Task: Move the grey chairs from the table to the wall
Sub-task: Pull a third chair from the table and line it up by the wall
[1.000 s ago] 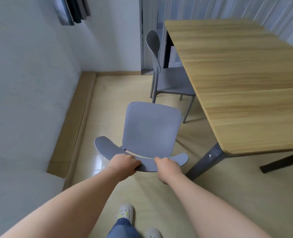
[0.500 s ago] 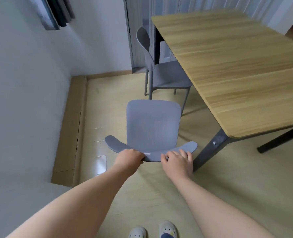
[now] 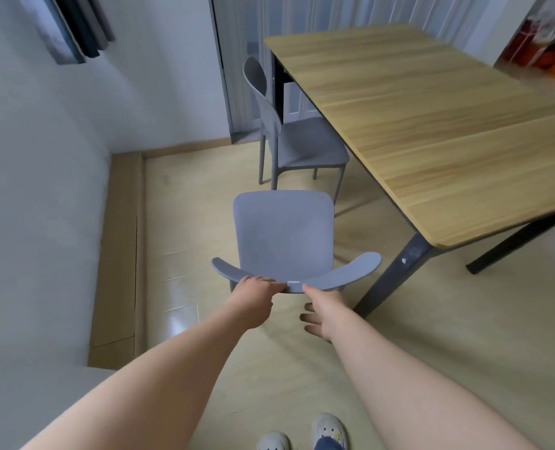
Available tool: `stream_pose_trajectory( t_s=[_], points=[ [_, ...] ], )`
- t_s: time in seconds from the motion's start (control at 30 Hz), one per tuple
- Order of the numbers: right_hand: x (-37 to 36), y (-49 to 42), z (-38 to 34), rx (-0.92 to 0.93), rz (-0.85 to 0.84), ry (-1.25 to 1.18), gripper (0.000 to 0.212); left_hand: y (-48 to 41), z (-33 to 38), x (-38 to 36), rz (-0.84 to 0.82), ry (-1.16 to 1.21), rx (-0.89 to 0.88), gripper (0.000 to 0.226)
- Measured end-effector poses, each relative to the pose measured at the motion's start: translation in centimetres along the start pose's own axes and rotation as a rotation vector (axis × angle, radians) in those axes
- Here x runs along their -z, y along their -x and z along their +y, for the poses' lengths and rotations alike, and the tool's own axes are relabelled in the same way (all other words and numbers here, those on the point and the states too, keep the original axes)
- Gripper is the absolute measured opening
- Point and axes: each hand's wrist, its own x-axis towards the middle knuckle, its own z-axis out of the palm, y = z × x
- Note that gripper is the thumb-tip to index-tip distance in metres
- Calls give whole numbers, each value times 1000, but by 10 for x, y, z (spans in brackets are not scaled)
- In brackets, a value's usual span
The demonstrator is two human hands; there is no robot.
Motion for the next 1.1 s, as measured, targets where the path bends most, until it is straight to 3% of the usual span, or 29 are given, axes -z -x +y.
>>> stream_pose_trajectory(
  t_s=[0.07,0.17,0.33,0.53,0.7,0.87,1.1],
  points=[
    [-10,0,6,-36,-90,-56,36,6,-3,2,-35,79,12,58],
    [-13,2,13,-48,-60,-169,32,18,-10,0,-74,131,2,62],
    [-12,7,29,-44,-43,-184,19,27,-21,-9,-51,185,40,45],
    [-11,-3,61,-81,18,-239,33,38,-22,-21,-113,103,11,30],
    [-23,10,76,-156,-4,-369,19,47,-16,-37,-68,-152,-12,25],
    [-24,9,78,-173,86,-432,40,46,-5,-35,-60,-119,-26,27],
    [14,4,80,-138,179,-433,36,44,15,-48,-105,40,26,30]
  ],
)
